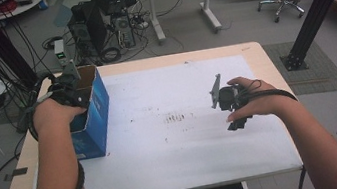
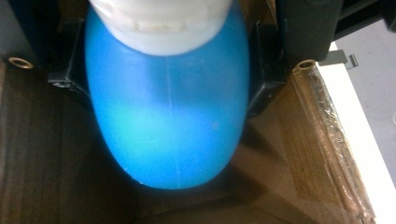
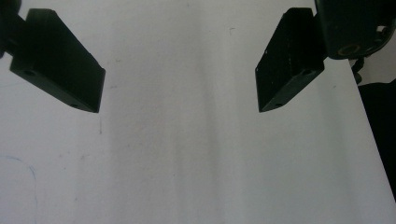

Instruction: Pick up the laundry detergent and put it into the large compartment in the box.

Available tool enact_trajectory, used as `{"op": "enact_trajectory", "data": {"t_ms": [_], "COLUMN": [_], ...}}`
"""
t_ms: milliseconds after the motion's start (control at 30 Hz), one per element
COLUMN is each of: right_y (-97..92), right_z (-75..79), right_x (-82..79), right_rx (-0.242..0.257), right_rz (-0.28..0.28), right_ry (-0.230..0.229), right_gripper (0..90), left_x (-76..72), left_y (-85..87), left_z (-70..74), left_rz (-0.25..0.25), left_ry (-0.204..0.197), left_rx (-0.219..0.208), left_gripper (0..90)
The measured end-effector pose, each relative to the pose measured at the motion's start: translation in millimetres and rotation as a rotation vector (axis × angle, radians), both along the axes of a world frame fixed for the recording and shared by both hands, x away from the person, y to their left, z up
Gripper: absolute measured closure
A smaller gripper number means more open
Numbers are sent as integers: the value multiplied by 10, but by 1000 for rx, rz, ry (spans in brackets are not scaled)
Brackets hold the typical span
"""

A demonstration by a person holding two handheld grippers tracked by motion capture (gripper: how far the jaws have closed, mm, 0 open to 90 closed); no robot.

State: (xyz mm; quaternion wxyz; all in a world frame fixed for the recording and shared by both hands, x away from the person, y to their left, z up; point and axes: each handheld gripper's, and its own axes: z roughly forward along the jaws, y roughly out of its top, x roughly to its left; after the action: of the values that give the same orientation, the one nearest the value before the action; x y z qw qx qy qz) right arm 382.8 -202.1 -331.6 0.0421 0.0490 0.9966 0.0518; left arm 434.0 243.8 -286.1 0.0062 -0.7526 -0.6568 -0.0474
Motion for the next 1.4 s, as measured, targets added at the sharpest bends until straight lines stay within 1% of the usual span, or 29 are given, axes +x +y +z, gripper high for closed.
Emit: {"op": "enact_trajectory", "data": {"t_ms": [100, 200, 367, 600, 733, 867, 900, 1000, 1067, 1133, 1200, 1300, 1367, 1400], "right_y": [3, 3, 5, 5, 6, 5, 3, -3, -7, -11, -11, -13, -17, -19], "right_z": [3, 9, 16, 27, 31, 30, 34, 39, 44, 45, 45, 53, 60, 62], "right_x": [-2, 0, -4, -11, -12, -11, -13, -16, -17, -18, -20, -24, -28, -28], "right_rx": [1, 1, 5, 13, 16, 15, 12, 14, 16, 16, 14, 18, 19, 20], "right_rz": [1, 6, 3, 5, 3, 3, 3, 2, 2, 3, 3, 3, 4, 6], "right_ry": [-2, -3, -4, -8, -9, -11, -11, -13, -14, -15, -14, -16, -18, -17], "right_gripper": [159, 159, 160, 159, 159, 159, 160, 160, 159, 160, 159, 160, 160, 159], "left_x": [-6, -18, -34, -73, -88, -97, -103, -110, -124, -129, -147, -165, -168, -174], "left_y": [-3, -7, -17, -5, -1, -10, -18, -20, -24, -25, -38, -57, -67, -83], "left_z": [26, 85, 153, 243, 275, 301, 321, 349, 394, 408, 451, 500, 516, 563], "left_rz": [4, 3, 2, 8, 22, 27, 22, 19, 18, 13, -2, -10, -15, -28], "left_ry": [-7, -22, -29, -45, -36, -27, -25, -28, -40, -38, -43, -54, -53, -47], "left_rx": [1, 1, 17, 15, 9, 13, 20, 24, 30, 34, 37, 43, 46, 41], "left_gripper": [321, 319, 306, 288, 241, 193, 188, 175, 170, 158, 156, 155, 149, 132]}}
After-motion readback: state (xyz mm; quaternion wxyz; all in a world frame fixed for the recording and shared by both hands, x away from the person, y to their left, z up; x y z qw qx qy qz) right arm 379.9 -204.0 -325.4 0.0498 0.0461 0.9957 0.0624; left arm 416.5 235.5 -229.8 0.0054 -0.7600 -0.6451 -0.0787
